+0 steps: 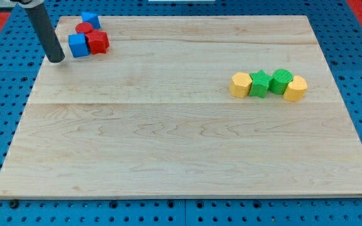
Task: Push the triangle towards bottom right of the red star
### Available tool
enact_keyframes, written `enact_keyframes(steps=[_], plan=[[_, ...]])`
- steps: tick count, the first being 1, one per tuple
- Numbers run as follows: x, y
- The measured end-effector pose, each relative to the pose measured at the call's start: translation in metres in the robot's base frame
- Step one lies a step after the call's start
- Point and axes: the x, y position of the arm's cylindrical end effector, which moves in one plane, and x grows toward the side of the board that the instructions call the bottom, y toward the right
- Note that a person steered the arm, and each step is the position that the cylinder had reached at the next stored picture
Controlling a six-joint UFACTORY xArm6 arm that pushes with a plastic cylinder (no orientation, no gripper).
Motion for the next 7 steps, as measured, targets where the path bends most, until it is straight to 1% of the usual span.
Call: enact_keyframes(steps=[7], plan=[[0.0029,0.0082]])
